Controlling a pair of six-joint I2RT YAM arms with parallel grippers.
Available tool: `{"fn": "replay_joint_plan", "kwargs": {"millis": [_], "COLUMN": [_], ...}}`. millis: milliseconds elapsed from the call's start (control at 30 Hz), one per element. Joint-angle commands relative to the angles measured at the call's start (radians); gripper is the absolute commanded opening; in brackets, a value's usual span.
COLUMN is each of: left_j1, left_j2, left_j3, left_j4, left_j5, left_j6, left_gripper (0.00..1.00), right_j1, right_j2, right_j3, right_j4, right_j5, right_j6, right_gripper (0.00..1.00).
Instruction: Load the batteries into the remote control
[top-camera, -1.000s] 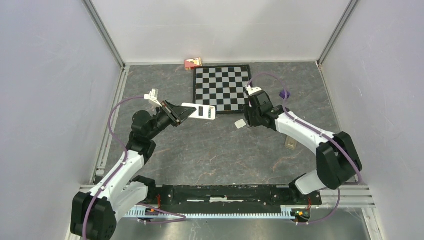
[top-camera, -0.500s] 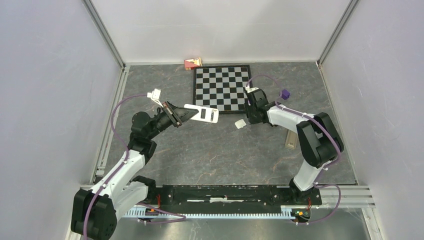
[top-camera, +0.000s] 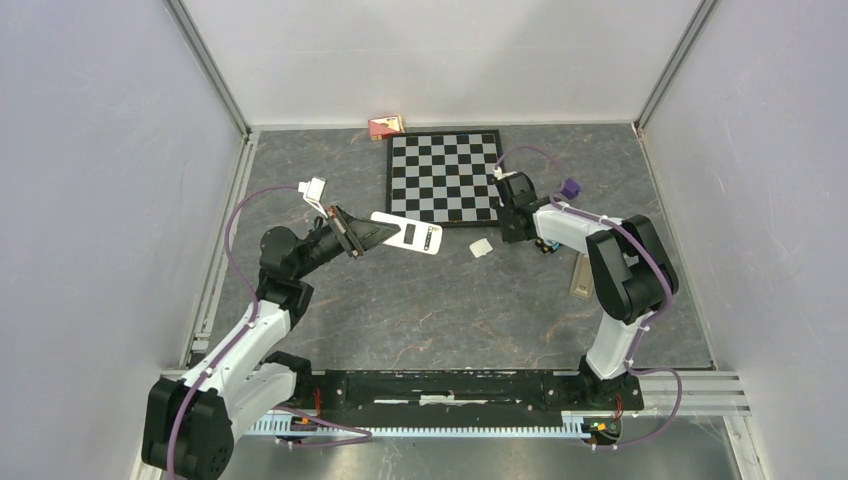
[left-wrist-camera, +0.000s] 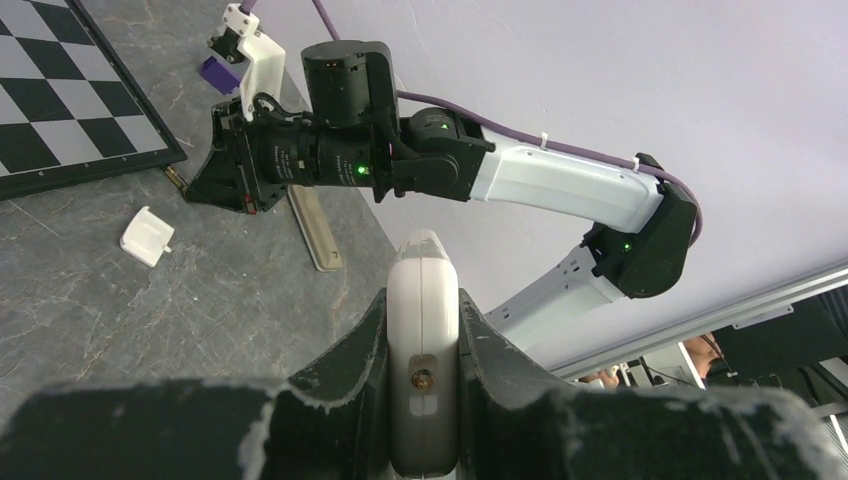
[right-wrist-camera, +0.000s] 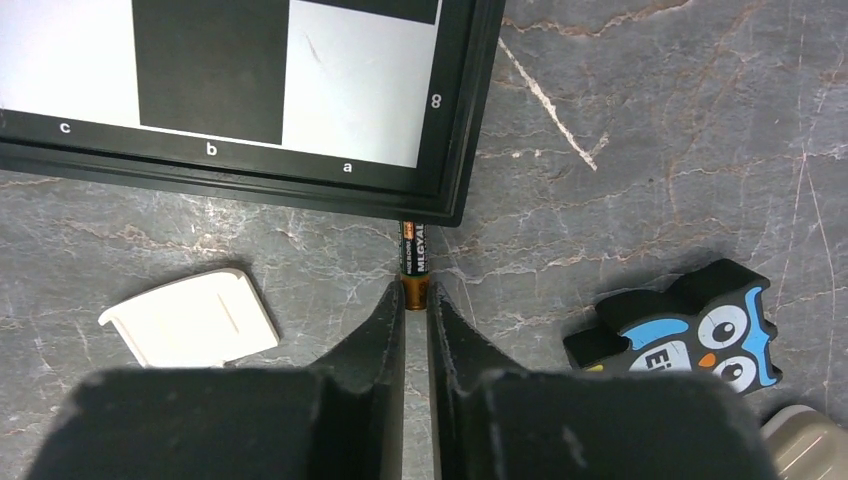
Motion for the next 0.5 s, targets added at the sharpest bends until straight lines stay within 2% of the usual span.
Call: {"fn": "replay_joint_plan", "kwargs": {"millis": [0, 100, 300, 467], "left_j1": [0.004, 0.004, 0.004, 0.004], "left_j2": [0.002, 0.001, 0.032, 0.115], "left_j3": [0.029, 0.039, 0.042, 0.005], "left_j4": [0.051, -0.033, -0.241, -0.207], "left_j5": [0.028, 0.003, -0.124, -0.184], "left_j6": [-0.009, 0.026, 0.071, 0.025], "left_gripper": [0.02, 0.02, 0.02, 0.02], "right_j1": [-0.012, -0.01, -0.01, -0.007], "right_j2": [0.012, -0.017, -0.149, -0.318], "right_j3": [0.005, -0.006, -0.066, -0.185], "right_j4": [0.001, -0.005, -0.035, -0.012], "right_j5": [0.011, 0.001, -0.112, -0.345], "right_j6": [-0.022, -0.018, 0.031, 0.165], "right_gripper": [0.08, 0.0, 0.0, 0.0]}}
